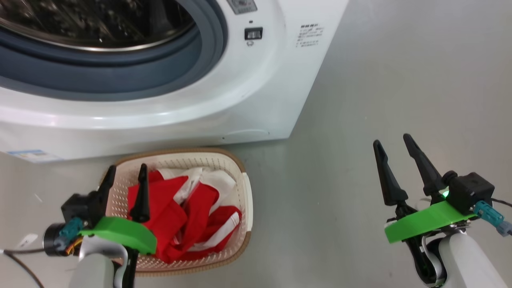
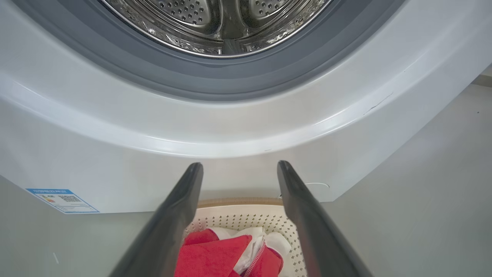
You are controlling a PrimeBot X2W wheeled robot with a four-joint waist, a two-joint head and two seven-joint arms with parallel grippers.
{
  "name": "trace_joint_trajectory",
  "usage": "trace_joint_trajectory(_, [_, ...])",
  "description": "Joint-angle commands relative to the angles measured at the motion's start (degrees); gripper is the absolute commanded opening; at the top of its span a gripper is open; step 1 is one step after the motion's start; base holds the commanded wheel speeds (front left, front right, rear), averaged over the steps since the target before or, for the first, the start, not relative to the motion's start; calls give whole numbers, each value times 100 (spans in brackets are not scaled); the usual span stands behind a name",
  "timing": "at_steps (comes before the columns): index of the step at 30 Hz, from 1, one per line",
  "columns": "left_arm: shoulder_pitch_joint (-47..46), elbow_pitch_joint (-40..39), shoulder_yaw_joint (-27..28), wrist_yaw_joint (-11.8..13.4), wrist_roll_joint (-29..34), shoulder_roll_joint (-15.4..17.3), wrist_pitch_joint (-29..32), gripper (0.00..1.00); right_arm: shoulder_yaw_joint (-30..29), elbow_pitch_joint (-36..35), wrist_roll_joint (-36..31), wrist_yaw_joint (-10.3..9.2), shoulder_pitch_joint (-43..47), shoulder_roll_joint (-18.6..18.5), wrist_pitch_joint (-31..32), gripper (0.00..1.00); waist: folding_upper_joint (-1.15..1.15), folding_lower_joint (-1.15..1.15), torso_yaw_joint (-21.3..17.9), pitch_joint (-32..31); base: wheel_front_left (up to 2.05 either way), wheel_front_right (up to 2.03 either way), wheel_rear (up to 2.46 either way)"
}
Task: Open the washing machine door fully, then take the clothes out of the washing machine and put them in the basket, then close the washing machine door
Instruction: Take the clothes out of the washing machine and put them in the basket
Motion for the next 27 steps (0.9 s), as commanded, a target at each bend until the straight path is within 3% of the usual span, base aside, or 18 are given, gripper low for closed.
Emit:
trace_joint_trajectory(1, [260,-306,191,-31,92,155,-29,100,104,-101,-32,35,163,-71,-37,100,0,0,38,-368,0,0,0])
trace_joint_trajectory(13, [1219,-1418,353,-31,248,152,-29,100,-1,-52,-43,35,679,-141,-37,100,0,0,90,-1116,0,0,0])
trace_joint_trajectory(27, [2109,-2382,527,-32,169,150,-29,100,-132,-96,-37,35,1100,-250,-37,100,0,0,28,-1515,0,0,0])
